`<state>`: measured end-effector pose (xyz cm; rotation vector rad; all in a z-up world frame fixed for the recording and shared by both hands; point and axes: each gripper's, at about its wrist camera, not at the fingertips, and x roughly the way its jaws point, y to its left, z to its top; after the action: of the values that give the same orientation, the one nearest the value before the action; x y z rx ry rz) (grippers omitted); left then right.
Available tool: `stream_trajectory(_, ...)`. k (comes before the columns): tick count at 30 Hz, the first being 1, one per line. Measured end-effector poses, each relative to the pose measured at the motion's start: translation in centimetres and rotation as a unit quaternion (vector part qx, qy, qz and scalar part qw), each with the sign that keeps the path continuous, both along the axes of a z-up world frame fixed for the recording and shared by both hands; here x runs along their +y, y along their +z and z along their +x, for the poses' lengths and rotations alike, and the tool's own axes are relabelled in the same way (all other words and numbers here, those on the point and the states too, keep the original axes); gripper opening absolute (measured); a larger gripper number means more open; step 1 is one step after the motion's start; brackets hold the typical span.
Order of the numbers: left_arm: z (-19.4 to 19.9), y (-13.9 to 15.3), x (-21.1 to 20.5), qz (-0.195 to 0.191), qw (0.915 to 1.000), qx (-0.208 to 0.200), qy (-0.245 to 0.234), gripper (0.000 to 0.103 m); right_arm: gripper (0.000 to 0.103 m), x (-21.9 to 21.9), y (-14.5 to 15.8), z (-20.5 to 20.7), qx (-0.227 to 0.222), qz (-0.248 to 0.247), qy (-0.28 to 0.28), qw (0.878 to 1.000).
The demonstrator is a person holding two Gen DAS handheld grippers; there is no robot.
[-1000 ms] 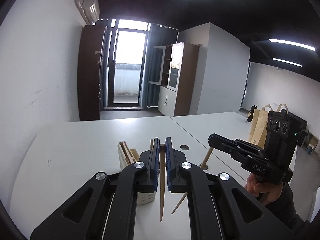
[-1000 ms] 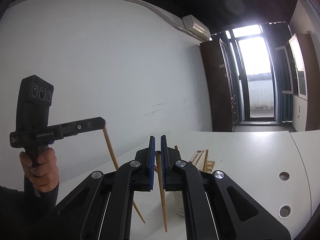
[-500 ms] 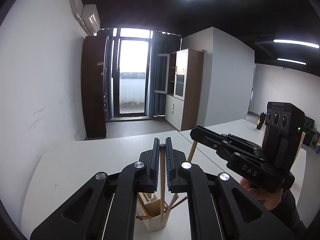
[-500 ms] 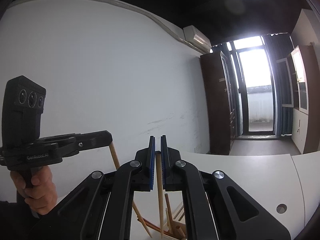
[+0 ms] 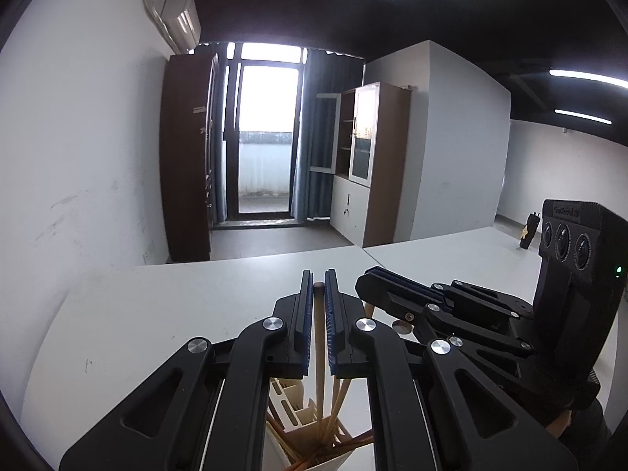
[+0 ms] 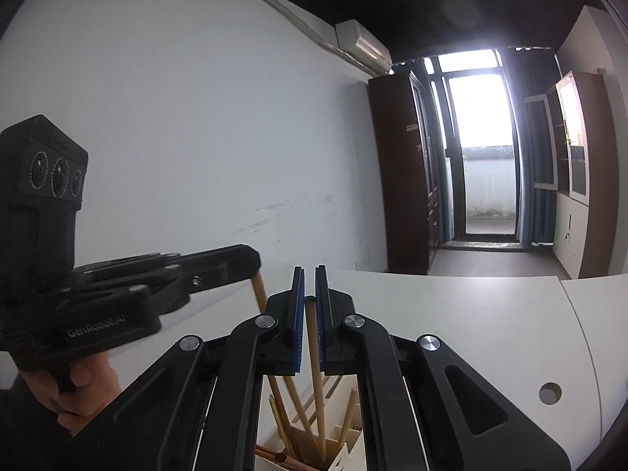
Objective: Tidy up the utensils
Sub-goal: 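Lower both pale chopsticks into the cream holder, then open both tools and withdraw them from the holder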
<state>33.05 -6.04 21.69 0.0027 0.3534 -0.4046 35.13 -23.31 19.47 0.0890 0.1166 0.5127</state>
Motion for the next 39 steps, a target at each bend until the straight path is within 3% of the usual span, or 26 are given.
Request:
stream_trajectory(9,1.0,-3.3,-0.1,0.029,0.9988,0.029,0.027,0.006,0.006,0.9,-1.9,0.8,0.026,-0.015,0.006,1.0)
stream_trajectory(15,0.4,-3.3,0.7,0.023,0.9992,0.023,0.023,0.007,0.006,1.3,-2.8,0.7,0.035,-0.016,0.005,0.999)
stream_trajectory(17,0.1,-3.3,0.9,0.024,0.999,0.026,0.028,0.013,0.007,1.3,-2.8,0.4,0.036,-0.011,0.0,0.999)
stream_trajectory(19,-0.4,-2.7,1.2,0.026,0.9987,0.02,0.04,0.039,0.016,1.0,-2.5,-0.6,0.029,-0.001,-0.008,1.0)
stream_trajectory(21,-1.9,-1.6,2.1,0.021,0.9983,0.003,0.054,0.051,0.05,0.4,-2.0,-2.4,0.011,0.013,-0.024,1.0)
stream_trajectory(24,-5.1,0.2,3.8,0.003,0.9977,-0.019,0.065,0.084,0.079,-0.9,-1.3,-5.7,-0.012,0.046,-0.051,0.998)
stream_trajectory(25,-6.4,0.7,4.4,-0.004,0.9972,-0.029,0.069,0.094,0.082,-1.1,-1.1,-7.0,-0.019,0.053,-0.06,0.997)
stream_trajectory(27,-8.9,1.0,5.6,-0.009,0.9961,-0.038,0.079,0.097,0.091,-1.3,-1.1,-9.4,-0.026,0.061,-0.067,0.996)
stream_trajectory(30,-12.1,0.1,7.1,-0.011,0.9957,-0.035,0.085,0.097,0.095,-1.0,-1.8,-12.9,-0.024,0.065,-0.07,0.995)
stream_trajectory(34,-14.9,-2.2,8.1,0.003,0.9945,-0.014,0.104,0.097,0.096,0.8,-2.7,-15.5,0.002,0.038,-0.076,0.996)
stream_trajectory(39,-15.0,-3.0,7.4,0.035,0.9941,0.012,0.102,0.097,0.096,4.0,-2.8,-16.4,0.015,-0.018,-0.074,0.997)
